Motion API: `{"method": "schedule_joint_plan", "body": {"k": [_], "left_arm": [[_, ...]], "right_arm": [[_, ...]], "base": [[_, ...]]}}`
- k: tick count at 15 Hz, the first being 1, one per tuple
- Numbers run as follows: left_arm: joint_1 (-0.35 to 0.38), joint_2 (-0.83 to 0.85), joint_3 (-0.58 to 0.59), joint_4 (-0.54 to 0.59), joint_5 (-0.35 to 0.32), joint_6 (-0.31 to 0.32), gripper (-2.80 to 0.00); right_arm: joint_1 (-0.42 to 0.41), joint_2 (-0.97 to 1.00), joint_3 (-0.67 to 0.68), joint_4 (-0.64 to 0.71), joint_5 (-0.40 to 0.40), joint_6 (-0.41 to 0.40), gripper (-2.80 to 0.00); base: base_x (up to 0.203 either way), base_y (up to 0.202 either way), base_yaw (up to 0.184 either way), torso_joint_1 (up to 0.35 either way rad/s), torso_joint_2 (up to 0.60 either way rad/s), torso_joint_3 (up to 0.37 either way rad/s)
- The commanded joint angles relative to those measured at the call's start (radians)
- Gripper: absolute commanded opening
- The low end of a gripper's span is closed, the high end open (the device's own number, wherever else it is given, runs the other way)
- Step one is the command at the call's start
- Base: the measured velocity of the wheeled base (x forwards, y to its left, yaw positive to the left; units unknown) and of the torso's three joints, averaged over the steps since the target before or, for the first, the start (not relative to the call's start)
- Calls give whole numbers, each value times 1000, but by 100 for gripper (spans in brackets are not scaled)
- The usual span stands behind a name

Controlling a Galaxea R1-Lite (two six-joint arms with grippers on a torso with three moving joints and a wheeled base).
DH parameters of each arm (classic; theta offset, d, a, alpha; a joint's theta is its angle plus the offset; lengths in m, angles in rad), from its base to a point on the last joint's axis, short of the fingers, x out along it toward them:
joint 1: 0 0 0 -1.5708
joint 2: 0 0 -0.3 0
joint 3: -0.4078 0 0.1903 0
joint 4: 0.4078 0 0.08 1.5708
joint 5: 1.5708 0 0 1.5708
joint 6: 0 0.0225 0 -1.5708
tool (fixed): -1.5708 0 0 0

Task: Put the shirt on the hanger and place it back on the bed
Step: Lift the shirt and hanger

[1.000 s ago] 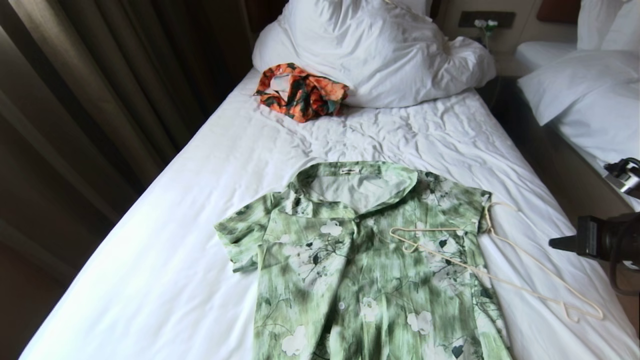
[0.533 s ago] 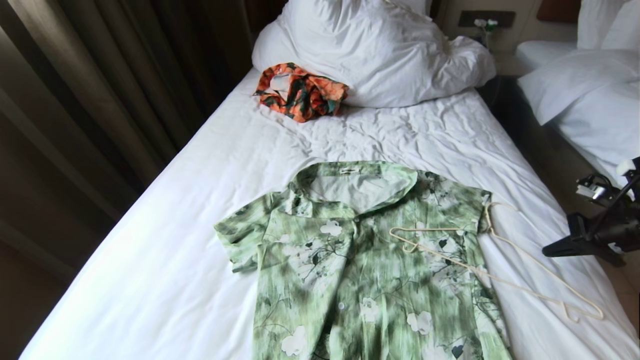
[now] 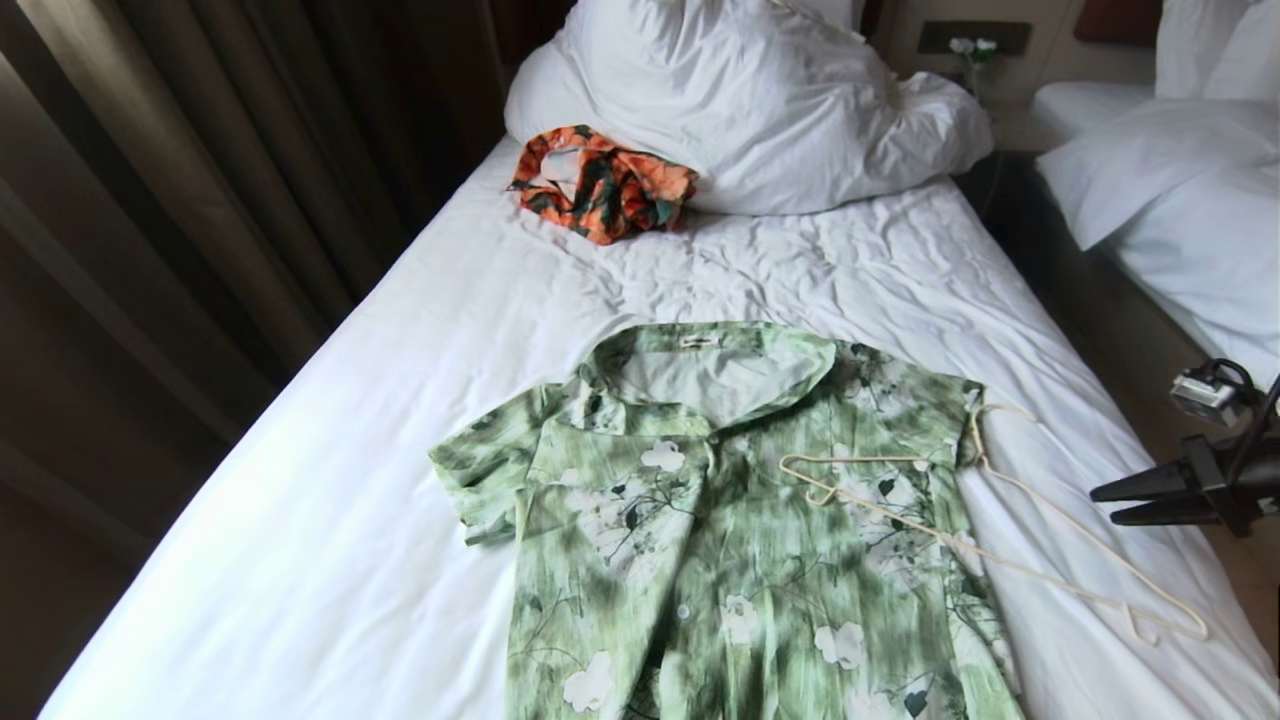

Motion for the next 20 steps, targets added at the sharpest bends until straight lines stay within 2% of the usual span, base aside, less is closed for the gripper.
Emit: {"method": "schedule_joint_plan", "body": {"k": [1, 2, 4, 9, 11, 14, 20], "left_arm": [[0, -2, 0, 0, 0, 0, -280], [0, -2, 0, 0, 0, 0, -280], [0, -2, 0, 0, 0, 0, -280], [0, -2, 0, 0, 0, 0, -280], [0, -2, 0, 0, 0, 0, -280], [0, -2, 0, 0, 0, 0, -280], [0, -2, 0, 0, 0, 0, -280]], "right_arm": [[-9, 99, -35, 8, 92, -108, 0], [-10, 123, -36, 10, 125, -165, 0], [-2, 173, -44, 7, 163, -217, 0], [9, 249, -85, 1, 297, -248, 0], [23, 272, -87, 1, 313, -296, 0], [78, 276, -85, 1, 311, -300, 0], [131, 284, -76, 1, 312, -298, 0]], "base": [[0, 0, 0, 0, 0, 0], [0, 0, 0, 0, 0, 0], [0, 0, 0, 0, 0, 0], [0, 0, 0, 0, 0, 0], [0, 0, 0, 0, 0, 0], [0, 0, 0, 0, 0, 0], [0, 0, 0, 0, 0, 0]]}}
